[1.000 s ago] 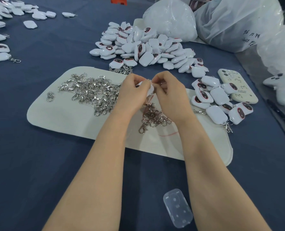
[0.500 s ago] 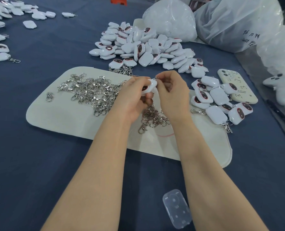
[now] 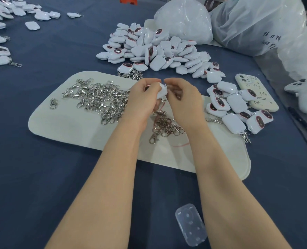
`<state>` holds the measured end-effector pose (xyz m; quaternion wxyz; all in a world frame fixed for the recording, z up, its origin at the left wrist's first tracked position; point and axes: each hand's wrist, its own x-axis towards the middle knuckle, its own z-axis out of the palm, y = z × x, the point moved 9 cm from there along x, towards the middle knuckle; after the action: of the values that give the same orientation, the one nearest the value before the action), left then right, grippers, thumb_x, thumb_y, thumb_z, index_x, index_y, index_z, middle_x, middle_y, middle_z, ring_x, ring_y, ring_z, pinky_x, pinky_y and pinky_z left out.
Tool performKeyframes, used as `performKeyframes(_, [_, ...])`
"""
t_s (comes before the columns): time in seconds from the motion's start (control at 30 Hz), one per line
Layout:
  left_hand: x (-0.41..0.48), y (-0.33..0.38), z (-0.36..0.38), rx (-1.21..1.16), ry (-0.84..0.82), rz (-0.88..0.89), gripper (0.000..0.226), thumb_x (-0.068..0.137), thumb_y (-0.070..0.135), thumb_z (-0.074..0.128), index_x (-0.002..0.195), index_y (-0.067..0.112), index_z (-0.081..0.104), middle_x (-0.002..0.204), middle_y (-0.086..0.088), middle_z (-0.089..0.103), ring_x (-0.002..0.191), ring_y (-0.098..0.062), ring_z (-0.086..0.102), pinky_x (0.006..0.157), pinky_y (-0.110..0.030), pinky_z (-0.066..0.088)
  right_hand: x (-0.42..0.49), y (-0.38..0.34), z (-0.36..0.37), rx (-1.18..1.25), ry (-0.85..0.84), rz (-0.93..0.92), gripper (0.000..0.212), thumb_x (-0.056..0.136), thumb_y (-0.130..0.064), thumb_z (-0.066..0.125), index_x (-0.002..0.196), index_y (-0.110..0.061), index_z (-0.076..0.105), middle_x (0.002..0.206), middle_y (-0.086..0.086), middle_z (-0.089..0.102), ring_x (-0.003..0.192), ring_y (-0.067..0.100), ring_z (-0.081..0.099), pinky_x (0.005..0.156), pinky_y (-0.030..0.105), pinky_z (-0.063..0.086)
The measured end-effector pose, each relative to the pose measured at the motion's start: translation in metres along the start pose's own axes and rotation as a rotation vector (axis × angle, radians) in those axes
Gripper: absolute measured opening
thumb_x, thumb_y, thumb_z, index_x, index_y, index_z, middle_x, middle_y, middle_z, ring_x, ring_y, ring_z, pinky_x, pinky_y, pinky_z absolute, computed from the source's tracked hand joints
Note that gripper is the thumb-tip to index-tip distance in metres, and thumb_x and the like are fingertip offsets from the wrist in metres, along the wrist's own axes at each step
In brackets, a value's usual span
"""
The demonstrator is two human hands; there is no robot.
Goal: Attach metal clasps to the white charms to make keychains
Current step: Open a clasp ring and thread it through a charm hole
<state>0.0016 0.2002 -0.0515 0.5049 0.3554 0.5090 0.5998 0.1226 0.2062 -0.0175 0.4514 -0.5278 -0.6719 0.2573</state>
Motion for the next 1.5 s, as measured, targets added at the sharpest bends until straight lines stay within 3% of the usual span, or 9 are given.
performKeyframes(0.1, [-0.001,-0.005,0.004,-0.131,-0.017,-0.067,0.018,0.089,0.0,0.045,0.088,0.012,0.057,0.048,0.001,0.051,0.034,-0.008,0.035,0.04,-0.016,0.031,0.0,0.011,0.001,0.172,0.017,0.123,0.016,0.088,-0.003,0.059,0.1,-0.014,0.06,0.093,-0.007,0.063,0.086,0.007,0.06,0.08,0.017,0.049])
performKeyframes(0.37, [-0.006,-0.018,0.015,-0.435,-0.106,-0.276,0.015,0.09,0.002,0.043,0.087,0.01,0.056,0.064,0.0,0.054,0.037,-0.005,0.036,0.041,-0.015,0.031,0.0,0.014,-0.003,0.32,0.109,0.158,0.01,0.092,-0.006,0.055,0.092,-0.012,0.062,0.087,0.0,0.067,0.079,0.009,0.061,0.084,0.033,0.053])
performKeyframes(0.63, [-0.004,-0.016,0.01,-0.233,-0.066,-0.203,0.025,0.09,0.002,0.046,0.068,0.013,0.048,0.045,0.005,0.042,0.035,-0.006,0.033,0.047,-0.017,0.025,-0.002,-0.004,-0.009,0.062,0.149,-0.04,0.013,0.091,-0.005,0.053,0.097,-0.011,0.063,0.089,-0.004,0.065,0.082,0.009,0.057,0.078,0.016,0.045])
performKeyframes(0.8, [0.003,-0.005,-0.003,-0.096,0.025,-0.067,0.01,0.089,0.001,0.049,0.091,0.009,0.054,0.07,-0.008,0.048,0.038,-0.007,0.033,0.045,-0.019,0.028,-0.001,-0.012,-0.007,-0.107,0.054,-0.144,0.013,0.09,-0.003,0.053,0.095,-0.005,0.065,0.091,0.004,0.065,0.081,0.01,0.053,0.071,0.004,0.035])
performKeyframes(0.97, [0.001,0.001,-0.006,0.072,0.034,0.029,0.016,0.088,0.007,0.053,0.087,0.022,0.054,0.088,-0.01,0.051,0.043,-0.008,0.038,0.052,-0.023,0.034,0.001,-0.005,-0.003,-0.069,-0.001,-0.08,0.011,0.091,-0.005,0.054,0.095,-0.01,0.063,0.085,-0.008,0.062,0.075,-0.004,0.052,0.07,0.004,0.037])
performKeyframes(1.1, [0.002,-0.005,-0.004,-0.069,0.032,-0.036,0.013,0.091,0.004,0.048,0.089,0.017,0.051,0.073,-0.007,0.051,0.04,-0.007,0.036,0.046,-0.021,0.031,0.0,0.005,0.003,0.146,-0.011,0.068,0.018,0.091,-0.006,0.055,0.103,-0.019,0.058,0.091,-0.007,0.06,0.085,0.009,0.057,0.086,0.029,0.049])
performKeyframes(1.27, [-0.001,-0.016,0.006,-0.368,-0.04,-0.223,0.011,0.093,0.003,0.044,0.086,0.009,0.049,0.064,-0.002,0.044,0.037,-0.004,0.033,0.04,-0.016,0.031,0.0,0.009,-0.001,0.152,0.047,0.099,0.008,0.09,-0.01,0.06,0.091,-0.017,0.062,0.085,-0.007,0.063,0.08,0.01,0.059,0.085,0.034,0.051])
performKeyframes(1.4, [-0.005,-0.023,0.015,-0.568,-0.117,-0.351,0.017,0.093,0.005,0.041,0.077,0.01,0.043,0.041,0.005,0.038,0.033,-0.003,0.032,0.04,-0.016,0.031,0.0,0.006,-0.002,0.083,0.067,0.045,0.006,0.09,-0.013,0.061,0.094,-0.015,0.065,0.083,-0.011,0.063,0.076,0.004,0.058,0.08,0.022,0.049])
performKeyframes(1.5, [-0.007,-0.026,0.019,-0.685,-0.153,-0.41,0.014,0.093,0.006,0.04,0.08,0.008,0.044,0.04,0.005,0.033,0.034,-0.003,0.031,0.039,-0.015,0.031,-0.001,0.004,-0.004,0.056,0.113,0.008,0.008,0.09,-0.015,0.061,0.095,-0.015,0.067,0.082,-0.013,0.063,0.073,-0.002,0.056,0.074,0.012,0.045])
